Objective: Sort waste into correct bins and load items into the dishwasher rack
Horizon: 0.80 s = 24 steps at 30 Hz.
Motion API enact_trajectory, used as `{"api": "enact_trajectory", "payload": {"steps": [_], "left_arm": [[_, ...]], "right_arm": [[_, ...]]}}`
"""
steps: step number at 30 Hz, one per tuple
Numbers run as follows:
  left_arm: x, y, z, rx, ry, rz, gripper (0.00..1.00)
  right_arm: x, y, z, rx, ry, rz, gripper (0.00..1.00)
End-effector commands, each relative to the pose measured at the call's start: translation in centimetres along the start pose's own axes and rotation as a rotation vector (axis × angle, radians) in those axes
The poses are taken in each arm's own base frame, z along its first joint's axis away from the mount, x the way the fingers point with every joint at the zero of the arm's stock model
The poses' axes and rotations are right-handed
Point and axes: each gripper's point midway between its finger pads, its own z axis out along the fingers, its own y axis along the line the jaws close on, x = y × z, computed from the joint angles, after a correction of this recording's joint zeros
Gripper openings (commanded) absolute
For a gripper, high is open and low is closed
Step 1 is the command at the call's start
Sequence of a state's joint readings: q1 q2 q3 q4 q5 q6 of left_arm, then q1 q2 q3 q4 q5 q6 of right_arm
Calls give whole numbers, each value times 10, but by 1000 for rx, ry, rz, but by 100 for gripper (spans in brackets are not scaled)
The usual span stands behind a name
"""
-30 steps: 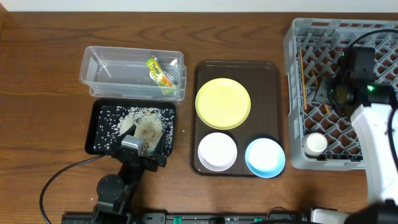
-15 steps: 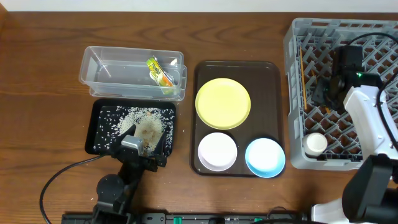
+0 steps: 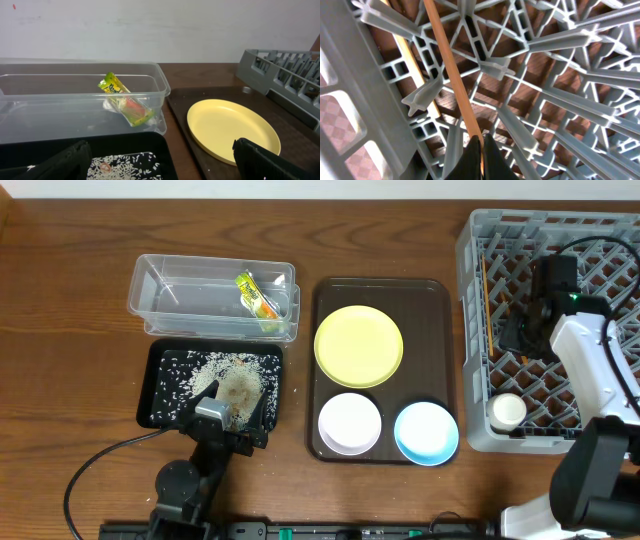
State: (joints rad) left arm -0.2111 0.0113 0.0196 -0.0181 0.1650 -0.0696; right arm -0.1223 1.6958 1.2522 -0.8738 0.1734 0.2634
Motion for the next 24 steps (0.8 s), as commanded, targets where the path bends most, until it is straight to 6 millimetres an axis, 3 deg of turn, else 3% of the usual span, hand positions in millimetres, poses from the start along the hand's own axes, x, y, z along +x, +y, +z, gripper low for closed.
{"api": "enact_trajectory", "payload": {"steps": [1, 8, 10, 16, 24], "left_arm": [[16, 1, 1, 0, 49, 11, 92], [16, 1, 1, 0, 49, 11, 92], [16, 1, 1, 0, 49, 11, 92], [16, 1, 1, 0, 49, 11, 92], [16, 1, 1, 0, 49, 11, 92]], "right_arm": [[5, -4, -8, -11, 6, 22, 1], [-1, -4, -45, -65, -83, 36, 3], [0, -4, -46, -64, -82, 33, 25], [7, -3, -26, -43, -20, 23, 33], [18, -6, 10, 19, 81, 5, 22]]}}
